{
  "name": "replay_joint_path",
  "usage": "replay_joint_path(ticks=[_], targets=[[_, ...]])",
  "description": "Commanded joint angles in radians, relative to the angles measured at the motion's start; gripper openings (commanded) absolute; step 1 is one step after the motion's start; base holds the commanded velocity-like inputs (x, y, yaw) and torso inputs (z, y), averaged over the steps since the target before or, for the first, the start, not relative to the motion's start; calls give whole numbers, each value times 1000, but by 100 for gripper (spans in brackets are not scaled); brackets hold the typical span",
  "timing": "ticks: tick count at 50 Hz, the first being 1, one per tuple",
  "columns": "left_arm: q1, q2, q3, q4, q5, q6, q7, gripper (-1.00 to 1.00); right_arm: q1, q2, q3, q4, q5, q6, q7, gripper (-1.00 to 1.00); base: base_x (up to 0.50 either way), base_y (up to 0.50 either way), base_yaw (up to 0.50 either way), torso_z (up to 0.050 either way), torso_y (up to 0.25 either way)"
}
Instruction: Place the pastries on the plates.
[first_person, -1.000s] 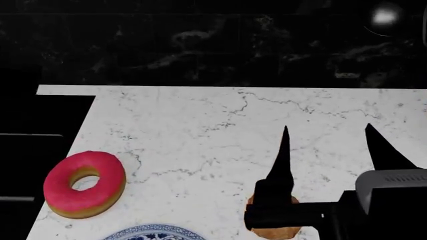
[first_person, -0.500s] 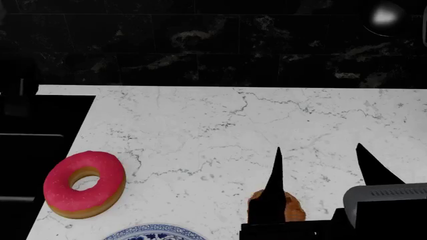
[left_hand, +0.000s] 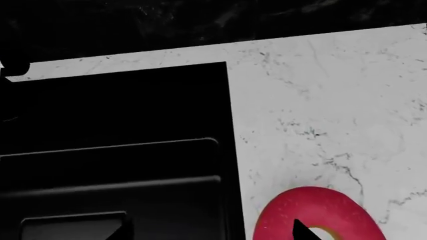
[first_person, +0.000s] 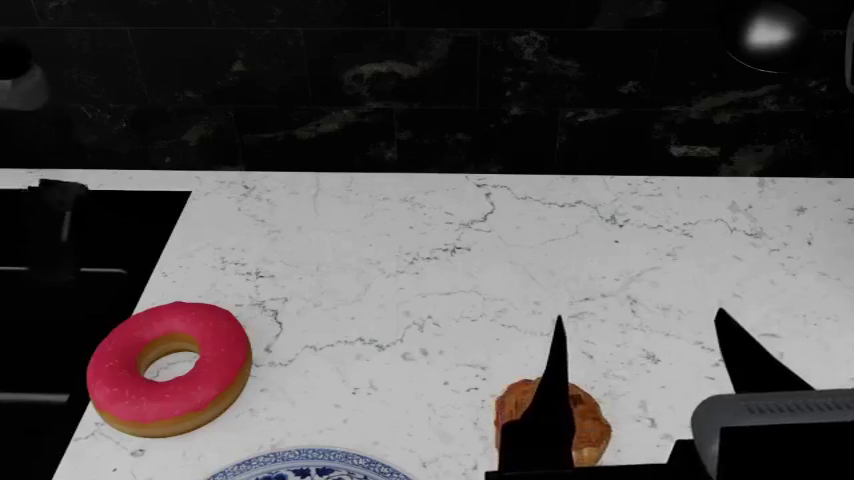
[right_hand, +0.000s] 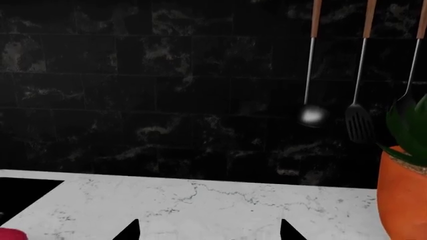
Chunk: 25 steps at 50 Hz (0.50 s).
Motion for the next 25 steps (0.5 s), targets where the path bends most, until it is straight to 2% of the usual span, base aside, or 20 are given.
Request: replay_joint_path(ticks=[1,19,25], targets=[[37,30,17,-1,0,6,49,100,-11,-12,18,-2,3,-7,-3,100,0,0,0,0,0],[75,31,49,25,-29,10,42,100,2,8,10,-6,61,-8,44,100,0,0,0,0,0],[53,42,82,13,-6,17,76,100,-2,12,1,-1,56,-20,47,100,0,0,0,0,0]])
